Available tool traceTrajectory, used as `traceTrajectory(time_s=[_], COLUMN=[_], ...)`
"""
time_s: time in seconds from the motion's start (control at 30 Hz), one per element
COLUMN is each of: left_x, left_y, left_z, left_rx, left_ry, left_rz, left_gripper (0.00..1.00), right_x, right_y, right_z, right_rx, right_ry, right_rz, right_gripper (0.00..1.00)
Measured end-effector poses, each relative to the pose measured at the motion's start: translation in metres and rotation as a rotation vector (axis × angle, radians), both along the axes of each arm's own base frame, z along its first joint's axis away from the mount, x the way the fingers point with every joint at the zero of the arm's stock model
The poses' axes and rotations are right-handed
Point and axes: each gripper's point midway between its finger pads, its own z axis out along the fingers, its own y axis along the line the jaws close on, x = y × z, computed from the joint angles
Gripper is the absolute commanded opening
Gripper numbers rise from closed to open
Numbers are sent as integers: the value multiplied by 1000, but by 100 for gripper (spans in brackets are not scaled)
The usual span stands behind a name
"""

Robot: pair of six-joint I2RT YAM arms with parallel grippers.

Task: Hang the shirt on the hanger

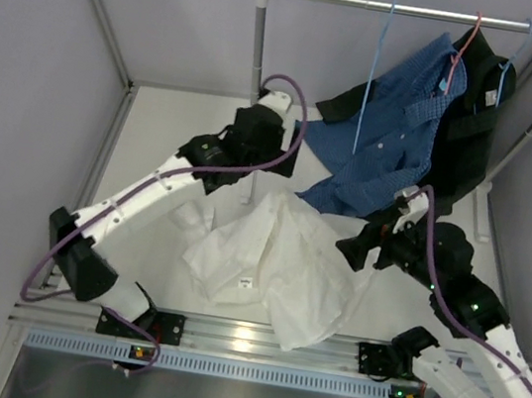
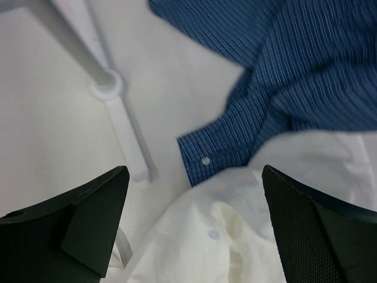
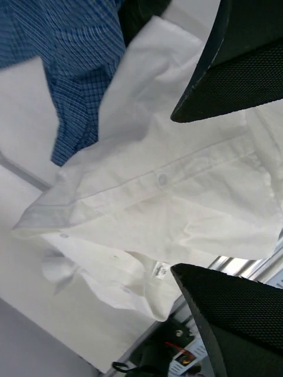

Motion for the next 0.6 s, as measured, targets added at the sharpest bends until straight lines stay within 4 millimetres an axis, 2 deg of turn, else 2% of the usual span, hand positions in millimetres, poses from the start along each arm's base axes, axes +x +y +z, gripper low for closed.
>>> traceTrajectory(time_s=[0.03,0.07,0.13,0.2,0.27,0.33,0.4,0.47,0.53,0.6], left_x=[7,4,-22,-57,-93,-123,-149,-169,-187,-195], left_y=[16,32,67,95,118,134,137,135,132,128], left_z=[16,27,38,33,4,-43,-98,-135,-158,-166], left_rx=[-35,-66,-156,-293,-397,-471,-468,-465,-460,-475], left_ry=[-46,-75,-100,-99,-47,32,152,250,341,394], left_rz=[94,169,285,367,416,464,484,484,478,480], left_gripper=[98,98,98,98,98,98,98,98,98,98], right_x=[-3,-3,-4,-5,-4,-1,5,8,6,-1], right_y=[10,14,23,30,39,47,55,64,79,102], right_z=[-17,-27,-45,-50,-50,-48,-48,-51,-48,-41], right_rx=[-8,-16,-34,-33,-25,-25,-35,-56,-95,-160], right_ry=[47,76,134,155,157,163,168,178,172,146], right_rz=[54,78,120,165,211,241,255,279,331,408], right_gripper=[100,100,99,99,99,99,99,100,98,97])
